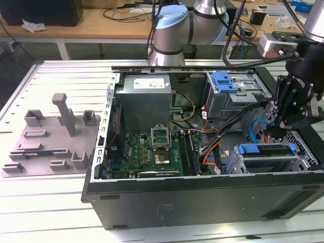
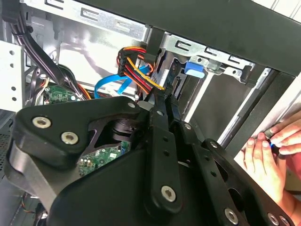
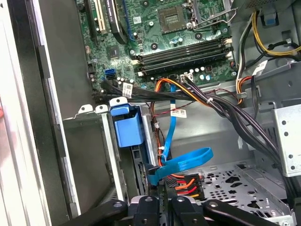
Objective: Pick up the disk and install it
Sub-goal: 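Insert the first disk wire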
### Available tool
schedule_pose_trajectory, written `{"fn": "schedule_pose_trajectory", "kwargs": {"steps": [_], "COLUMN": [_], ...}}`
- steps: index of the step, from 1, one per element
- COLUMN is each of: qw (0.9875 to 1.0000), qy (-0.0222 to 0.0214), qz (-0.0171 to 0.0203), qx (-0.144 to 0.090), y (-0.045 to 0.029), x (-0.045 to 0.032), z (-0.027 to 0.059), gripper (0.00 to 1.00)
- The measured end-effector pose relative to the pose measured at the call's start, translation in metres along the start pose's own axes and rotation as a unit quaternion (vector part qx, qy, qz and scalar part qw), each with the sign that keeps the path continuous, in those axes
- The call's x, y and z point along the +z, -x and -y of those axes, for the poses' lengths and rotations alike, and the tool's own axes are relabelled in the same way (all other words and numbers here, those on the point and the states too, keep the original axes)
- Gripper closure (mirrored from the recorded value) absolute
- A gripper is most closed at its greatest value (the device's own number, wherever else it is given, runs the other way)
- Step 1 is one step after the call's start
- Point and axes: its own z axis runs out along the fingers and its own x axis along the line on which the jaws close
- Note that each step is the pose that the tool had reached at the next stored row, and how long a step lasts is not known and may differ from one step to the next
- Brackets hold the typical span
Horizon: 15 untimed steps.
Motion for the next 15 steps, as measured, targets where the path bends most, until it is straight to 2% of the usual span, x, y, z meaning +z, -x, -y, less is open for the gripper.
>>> {"fn": "schedule_pose_trajectory", "kwargs": {"steps": [1, 5, 8, 13, 15], "qw": [1.0, 0.9999, 0.9998, 0.9997, 0.9995], "qy": [-0.0005, -0.0016, -0.0026, -0.0032, -0.0039], "qz": [0.0031, 0.0097, 0.0171, 0.0254, 0.0309], "qx": [-0.001, -0.002, -0.003, -0.005, -0.007], "y": [-0.0012, -0.004, -0.0079, -0.0129, -0.0166], "x": [0.0002, 0.0005, 0.0009, 0.0015, 0.0019], "z": [-0.0003, -0.0001, 0.0004, 0.0009, 0.001], "gripper": [0.83, 0.83, 0.83, 0.83, 0.83]}}
